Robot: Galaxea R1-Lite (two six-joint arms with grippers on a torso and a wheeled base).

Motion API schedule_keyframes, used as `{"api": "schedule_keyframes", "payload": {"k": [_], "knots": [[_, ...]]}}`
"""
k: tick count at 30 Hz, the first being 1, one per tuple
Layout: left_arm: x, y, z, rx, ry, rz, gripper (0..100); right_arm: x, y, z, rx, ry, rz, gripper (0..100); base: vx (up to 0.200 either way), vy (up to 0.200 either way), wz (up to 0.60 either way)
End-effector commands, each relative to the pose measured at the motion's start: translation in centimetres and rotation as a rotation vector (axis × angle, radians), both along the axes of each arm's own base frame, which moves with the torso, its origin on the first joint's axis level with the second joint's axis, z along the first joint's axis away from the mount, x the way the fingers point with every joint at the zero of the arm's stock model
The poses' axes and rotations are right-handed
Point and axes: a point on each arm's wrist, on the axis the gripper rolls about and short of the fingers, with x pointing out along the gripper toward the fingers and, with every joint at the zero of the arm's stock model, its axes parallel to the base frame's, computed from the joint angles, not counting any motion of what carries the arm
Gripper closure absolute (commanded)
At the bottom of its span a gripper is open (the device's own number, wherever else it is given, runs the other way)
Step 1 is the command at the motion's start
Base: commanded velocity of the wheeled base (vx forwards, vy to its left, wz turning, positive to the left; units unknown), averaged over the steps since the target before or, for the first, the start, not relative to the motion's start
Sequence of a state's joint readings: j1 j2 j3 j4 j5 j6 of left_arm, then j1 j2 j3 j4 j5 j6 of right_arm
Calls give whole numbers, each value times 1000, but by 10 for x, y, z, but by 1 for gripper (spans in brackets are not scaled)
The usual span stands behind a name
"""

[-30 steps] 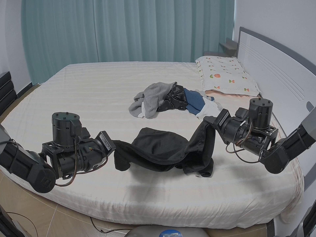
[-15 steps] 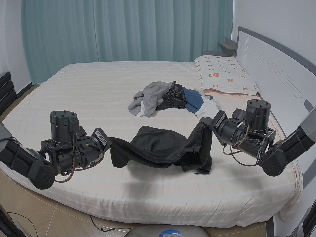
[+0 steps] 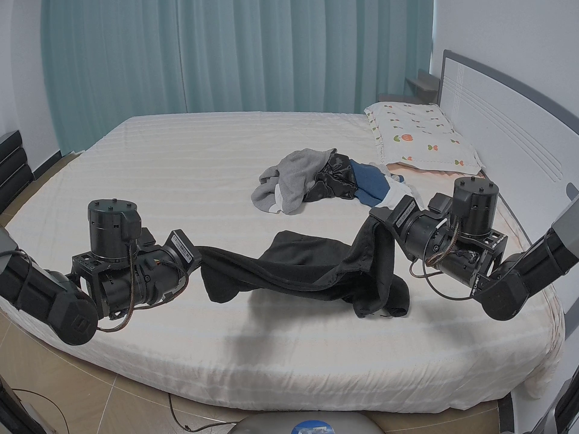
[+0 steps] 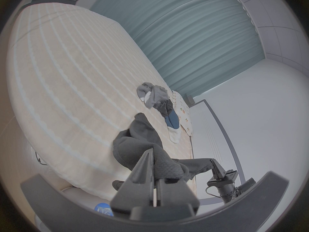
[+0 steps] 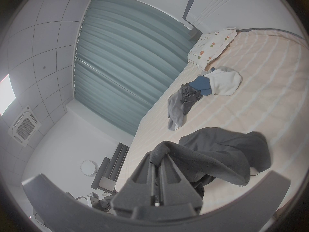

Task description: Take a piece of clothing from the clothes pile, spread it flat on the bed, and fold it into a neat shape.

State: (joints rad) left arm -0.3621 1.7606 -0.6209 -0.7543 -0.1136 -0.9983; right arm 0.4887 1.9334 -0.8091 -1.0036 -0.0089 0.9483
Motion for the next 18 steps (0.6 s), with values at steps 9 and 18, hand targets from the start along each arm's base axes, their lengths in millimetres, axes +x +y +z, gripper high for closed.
{"api": "schedule_keyframes", "payload": {"k": [9, 18], "knots": [[-6, 2, 8, -10, -25, -3, 100, -1, 1, 4, -57, -42, -49, 100, 0, 200, 0], [-7, 3, 11, -12, -34, 0, 100, 4, 0, 5, -78, -51, -91, 100, 0, 200, 0]]}}
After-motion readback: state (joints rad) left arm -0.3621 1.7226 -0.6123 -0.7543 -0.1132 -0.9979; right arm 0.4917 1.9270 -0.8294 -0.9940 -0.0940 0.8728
